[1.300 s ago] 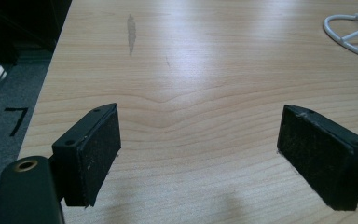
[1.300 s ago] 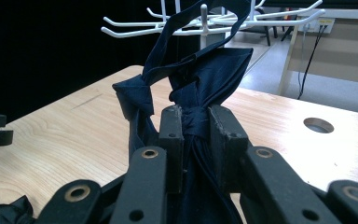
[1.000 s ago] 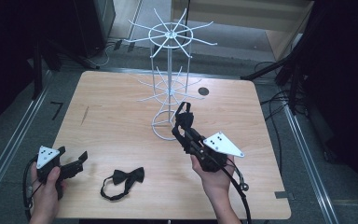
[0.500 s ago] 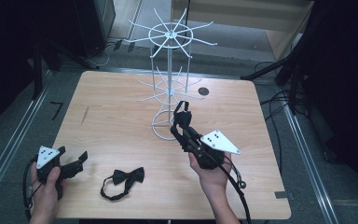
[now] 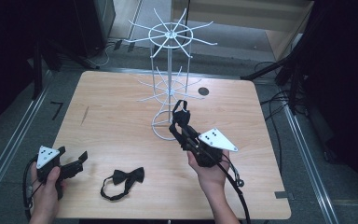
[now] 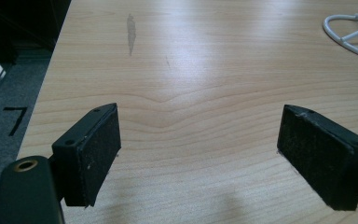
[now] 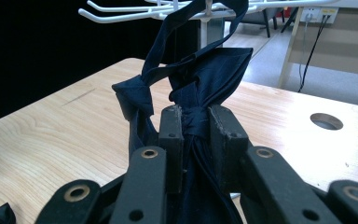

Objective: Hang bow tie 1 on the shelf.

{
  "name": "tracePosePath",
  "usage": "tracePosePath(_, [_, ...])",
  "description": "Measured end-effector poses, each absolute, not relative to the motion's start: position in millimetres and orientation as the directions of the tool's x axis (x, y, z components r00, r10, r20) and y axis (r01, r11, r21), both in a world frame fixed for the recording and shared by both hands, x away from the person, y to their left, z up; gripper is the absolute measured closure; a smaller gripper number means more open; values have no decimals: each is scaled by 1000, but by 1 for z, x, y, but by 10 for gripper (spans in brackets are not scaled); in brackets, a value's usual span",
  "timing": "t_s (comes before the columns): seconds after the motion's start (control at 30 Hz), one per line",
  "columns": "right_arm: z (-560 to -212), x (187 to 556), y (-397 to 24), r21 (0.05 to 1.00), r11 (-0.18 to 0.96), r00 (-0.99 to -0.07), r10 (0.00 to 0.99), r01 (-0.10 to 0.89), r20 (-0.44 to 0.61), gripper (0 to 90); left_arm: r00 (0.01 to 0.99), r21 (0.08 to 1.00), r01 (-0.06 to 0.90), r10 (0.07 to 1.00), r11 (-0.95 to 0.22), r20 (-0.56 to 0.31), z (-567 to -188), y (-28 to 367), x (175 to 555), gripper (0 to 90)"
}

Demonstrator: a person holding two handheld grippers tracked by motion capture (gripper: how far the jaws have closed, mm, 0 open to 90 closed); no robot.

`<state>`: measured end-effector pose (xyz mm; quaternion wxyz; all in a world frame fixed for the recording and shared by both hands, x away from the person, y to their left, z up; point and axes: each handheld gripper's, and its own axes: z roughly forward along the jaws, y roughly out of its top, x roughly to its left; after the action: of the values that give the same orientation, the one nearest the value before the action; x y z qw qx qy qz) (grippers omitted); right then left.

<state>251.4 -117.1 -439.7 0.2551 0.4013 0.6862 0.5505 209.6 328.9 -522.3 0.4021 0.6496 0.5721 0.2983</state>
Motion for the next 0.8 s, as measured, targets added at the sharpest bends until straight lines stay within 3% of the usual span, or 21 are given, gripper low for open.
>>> tracePosePath(0.8, [-454, 267, -114, 934, 62, -538, 830, 353, 148, 714, 162, 863, 505, 984, -20, -72, -522, 329, 210, 140])
